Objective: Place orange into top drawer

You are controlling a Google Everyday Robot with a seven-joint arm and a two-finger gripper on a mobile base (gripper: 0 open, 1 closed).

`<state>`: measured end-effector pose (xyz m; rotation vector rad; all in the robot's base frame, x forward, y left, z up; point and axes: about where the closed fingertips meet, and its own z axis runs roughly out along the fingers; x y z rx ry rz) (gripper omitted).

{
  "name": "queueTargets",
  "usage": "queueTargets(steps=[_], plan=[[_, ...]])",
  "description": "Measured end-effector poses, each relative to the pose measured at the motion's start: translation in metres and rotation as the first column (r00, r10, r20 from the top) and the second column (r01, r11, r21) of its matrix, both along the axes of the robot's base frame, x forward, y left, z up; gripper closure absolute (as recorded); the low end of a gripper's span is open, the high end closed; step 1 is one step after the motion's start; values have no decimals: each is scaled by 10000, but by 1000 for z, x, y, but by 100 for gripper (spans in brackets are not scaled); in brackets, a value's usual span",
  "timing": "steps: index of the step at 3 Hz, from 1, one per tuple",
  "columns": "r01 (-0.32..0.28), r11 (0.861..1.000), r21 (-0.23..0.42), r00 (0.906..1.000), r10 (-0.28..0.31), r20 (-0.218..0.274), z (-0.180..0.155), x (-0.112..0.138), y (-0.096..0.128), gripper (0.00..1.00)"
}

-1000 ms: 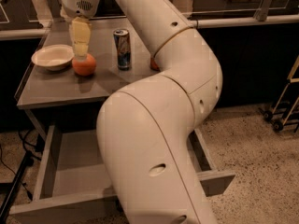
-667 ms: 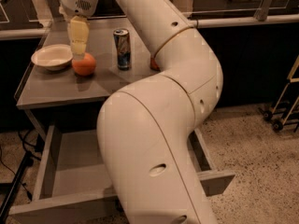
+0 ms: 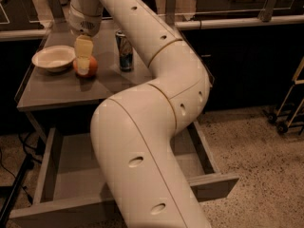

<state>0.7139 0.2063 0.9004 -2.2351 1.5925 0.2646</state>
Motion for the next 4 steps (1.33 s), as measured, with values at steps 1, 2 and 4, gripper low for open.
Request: queueTargets(steps=[1,2,4], plan=[[-48,9998,186,10000,48,17,-4,3,7,0],[-79,9997,235,9997,84,-223,-17,5,9,0],[234,9994,260,9977,-217,-647,-39,6,-3,0]])
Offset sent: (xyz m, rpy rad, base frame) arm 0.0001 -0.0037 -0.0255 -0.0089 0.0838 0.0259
